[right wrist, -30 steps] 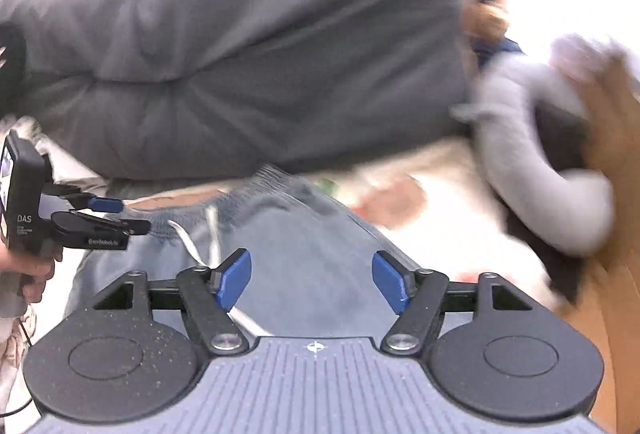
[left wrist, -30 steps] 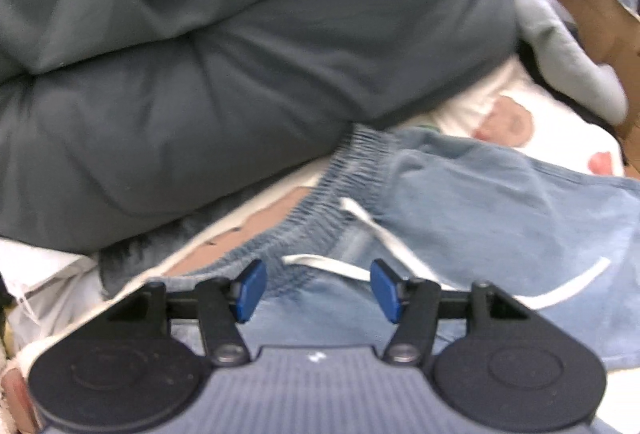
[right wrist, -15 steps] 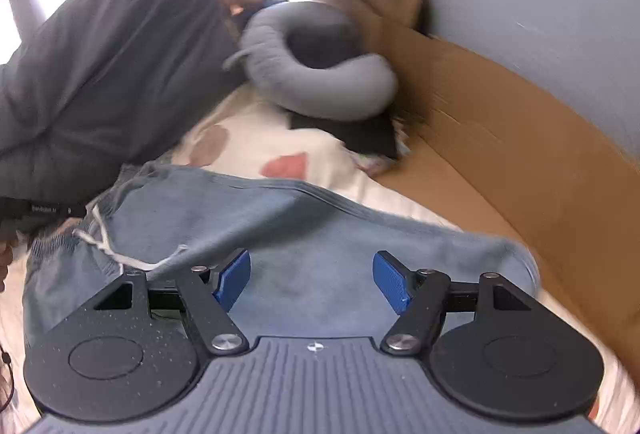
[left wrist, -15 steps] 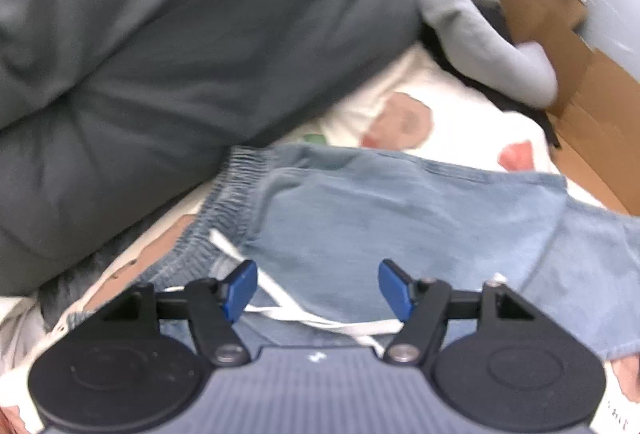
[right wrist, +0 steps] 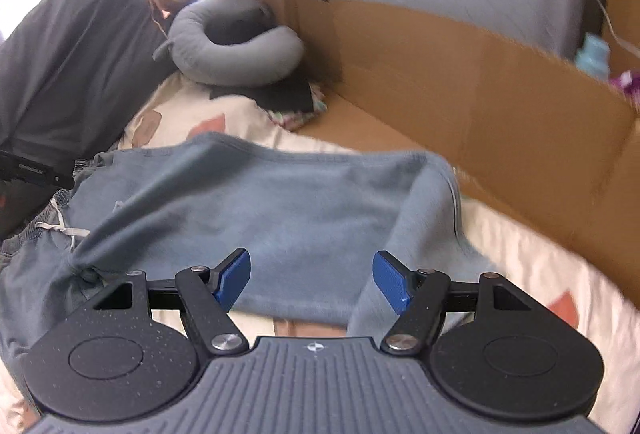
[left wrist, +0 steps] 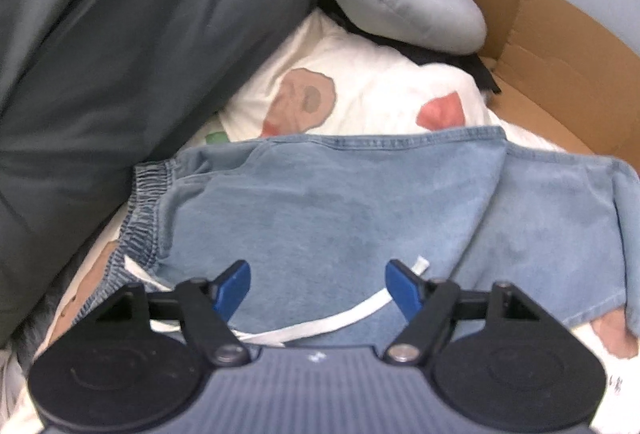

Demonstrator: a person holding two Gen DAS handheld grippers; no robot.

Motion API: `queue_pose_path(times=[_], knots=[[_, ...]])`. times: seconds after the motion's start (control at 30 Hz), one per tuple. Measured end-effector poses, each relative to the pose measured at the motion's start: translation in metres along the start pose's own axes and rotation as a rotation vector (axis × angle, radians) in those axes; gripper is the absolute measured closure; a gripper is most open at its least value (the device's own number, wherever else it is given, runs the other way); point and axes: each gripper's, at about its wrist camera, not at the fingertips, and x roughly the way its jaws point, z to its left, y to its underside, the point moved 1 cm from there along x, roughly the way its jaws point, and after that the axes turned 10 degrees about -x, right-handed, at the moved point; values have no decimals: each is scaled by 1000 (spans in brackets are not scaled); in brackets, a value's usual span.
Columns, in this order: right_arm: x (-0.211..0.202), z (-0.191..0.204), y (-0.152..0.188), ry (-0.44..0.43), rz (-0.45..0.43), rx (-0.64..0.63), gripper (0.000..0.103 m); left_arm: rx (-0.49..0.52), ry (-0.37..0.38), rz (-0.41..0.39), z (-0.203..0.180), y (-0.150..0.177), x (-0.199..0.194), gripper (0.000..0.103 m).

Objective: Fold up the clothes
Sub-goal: 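Move both open tools along the jeans toward the leg hem, then close the right tool on the jeans leg hem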

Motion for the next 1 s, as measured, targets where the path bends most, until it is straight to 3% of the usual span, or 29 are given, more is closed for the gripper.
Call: queue_pose_path(times=[0.13,0.47,0.6,1.0], knots=[[-1,-17,21,29,49,62,29,45,33,-1,-6,12,8,24],[9,-51,68,46,150,190,29,-63,85,20,-2,29,21,24],[15,-58,83,34,174,257,29,-45,112,27,-1,32,27,24],[49,-72,86,-13,159,462,29,-112,144,54,18,32,36,26]])
